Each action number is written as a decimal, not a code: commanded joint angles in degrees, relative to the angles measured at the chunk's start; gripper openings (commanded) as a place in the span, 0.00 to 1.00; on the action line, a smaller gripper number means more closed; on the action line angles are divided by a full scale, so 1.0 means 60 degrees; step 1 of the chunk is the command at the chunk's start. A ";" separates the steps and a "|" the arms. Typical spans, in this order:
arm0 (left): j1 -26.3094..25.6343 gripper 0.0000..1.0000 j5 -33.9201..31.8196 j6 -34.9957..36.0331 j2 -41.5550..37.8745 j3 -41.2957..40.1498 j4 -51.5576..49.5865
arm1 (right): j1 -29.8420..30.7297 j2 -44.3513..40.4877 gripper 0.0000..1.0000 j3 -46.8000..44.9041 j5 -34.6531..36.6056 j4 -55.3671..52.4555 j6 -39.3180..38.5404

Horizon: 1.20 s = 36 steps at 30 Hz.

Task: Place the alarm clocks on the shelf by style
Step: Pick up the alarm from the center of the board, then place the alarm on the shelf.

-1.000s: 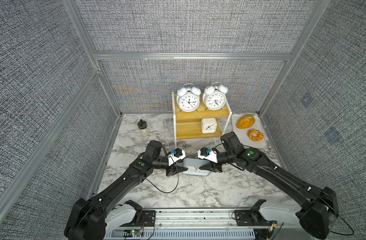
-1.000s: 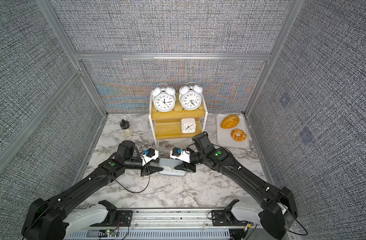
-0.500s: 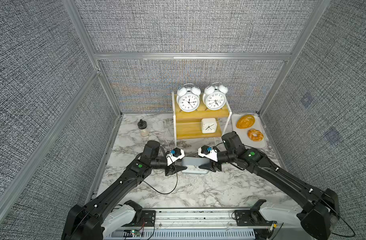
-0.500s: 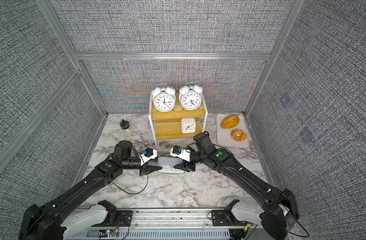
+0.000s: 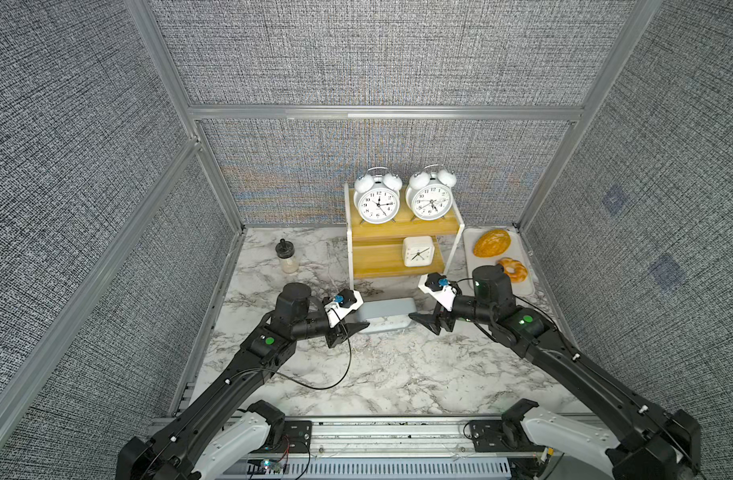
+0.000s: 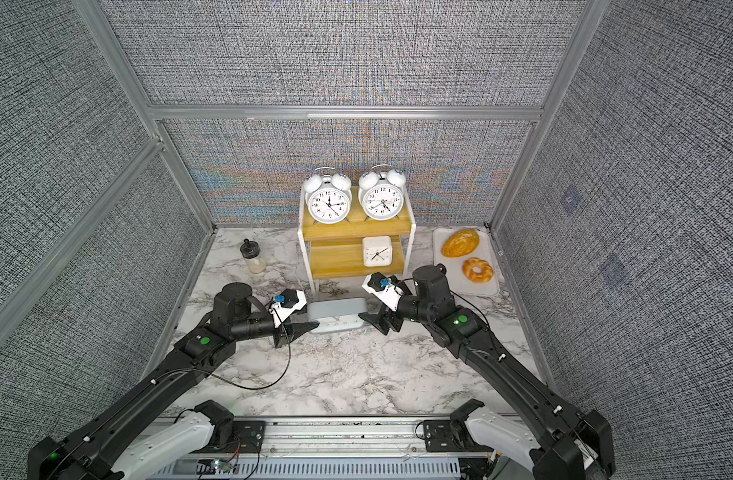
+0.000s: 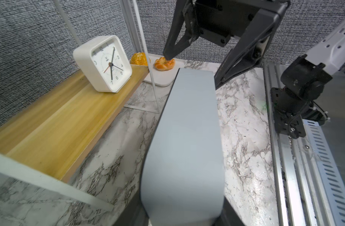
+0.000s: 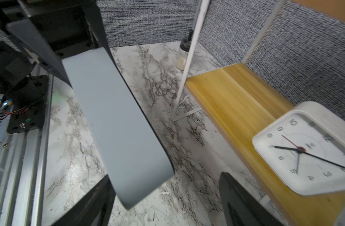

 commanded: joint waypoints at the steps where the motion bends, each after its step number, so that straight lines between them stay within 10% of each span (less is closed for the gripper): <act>1: -0.0009 0.18 -0.0716 -0.0977 -0.0492 -0.0141 0.0024 | -0.0258 -0.0141 0.86 -0.0155 0.1631 0.1419 0.1161; 14: -0.0003 0.16 -0.2110 -0.2320 -0.2200 -0.0218 -0.1239 | -0.1676 -0.0579 0.81 -0.0862 0.3878 0.3222 0.3134; 36: -0.0010 0.15 -0.5706 -0.3878 -0.4523 -0.0891 -0.1900 | -0.2199 0.1274 0.58 -0.0061 0.3707 0.5072 0.3199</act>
